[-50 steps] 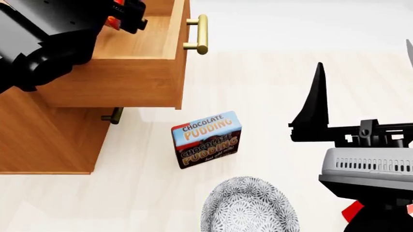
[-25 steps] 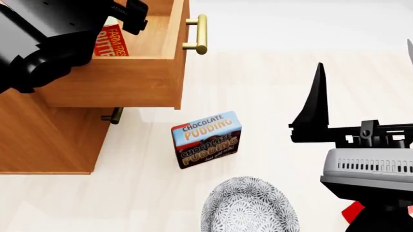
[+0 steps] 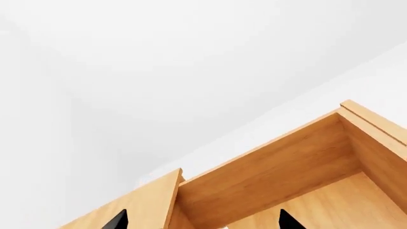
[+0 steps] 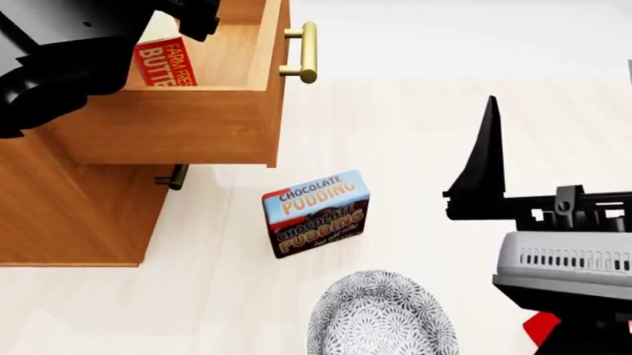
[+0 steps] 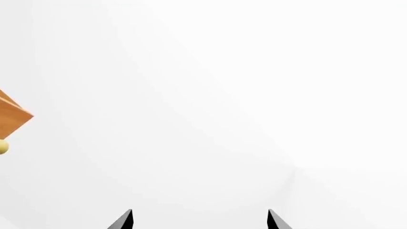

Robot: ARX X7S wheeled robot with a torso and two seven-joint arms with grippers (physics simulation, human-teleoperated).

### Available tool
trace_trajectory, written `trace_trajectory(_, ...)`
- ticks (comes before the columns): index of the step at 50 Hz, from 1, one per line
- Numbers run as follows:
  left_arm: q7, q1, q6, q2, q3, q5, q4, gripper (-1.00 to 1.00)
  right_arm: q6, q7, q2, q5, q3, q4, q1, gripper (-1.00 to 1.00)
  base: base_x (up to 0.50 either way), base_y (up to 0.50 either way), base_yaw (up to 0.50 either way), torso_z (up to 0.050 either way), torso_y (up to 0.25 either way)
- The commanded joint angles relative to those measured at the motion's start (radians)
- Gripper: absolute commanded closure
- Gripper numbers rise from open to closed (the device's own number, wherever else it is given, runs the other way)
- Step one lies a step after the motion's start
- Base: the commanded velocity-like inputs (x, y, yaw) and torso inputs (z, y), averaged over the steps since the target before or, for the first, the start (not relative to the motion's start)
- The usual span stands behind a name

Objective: Put the butter at the front in the top drawer of the cabinet and close it.

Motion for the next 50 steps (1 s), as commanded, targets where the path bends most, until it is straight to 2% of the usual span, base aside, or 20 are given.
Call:
trace_trajectory(1, -0.034, -0.057, -0.035, -0.034, -0.007, 0.003, 0.072, -1.0, 0.0, 0.001, 0.003, -0.006, 0.005, -0.012, -0.01, -1.0, 0.0, 0.0, 0.0, 0.0, 0.0)
trace_trajectory(15, -0.079, -0.131, -0.055, -0.105, -0.042, -0.007, 0.186, -1.0, 0.004, -0.002, 0.003, -0.008, 0.013, -0.026, -0.013, -1.0, 0.0, 0.0, 0.0, 0.0, 0.0)
trace_trajectory(27, -0.185, -0.185, -0.035, -0.217, -0.093, -0.014, 0.488, -1.0, 0.03, -0.027, -0.004, -0.028, 0.0, -0.041, 0.019, -1.0, 0.0, 0.0, 0.0, 0.0, 0.0)
trace_trajectory(43, -0.245, -0.15, 0.074, -0.284, -0.18, -0.053, 0.686, -1.0, 0.012, -0.022, -0.011, -0.023, -0.007, -0.009, 0.023, -1.0, 0.0, 0.0, 0.0, 0.0, 0.0)
trace_trajectory(50, -0.281, -0.095, 0.175, -0.296, -0.227, -0.078, 0.8, -1.0, 0.028, -0.035, -0.017, -0.034, -0.019, -0.014, 0.038, -1.0, 0.0, 0.0, 0.0, 0.0, 0.0)
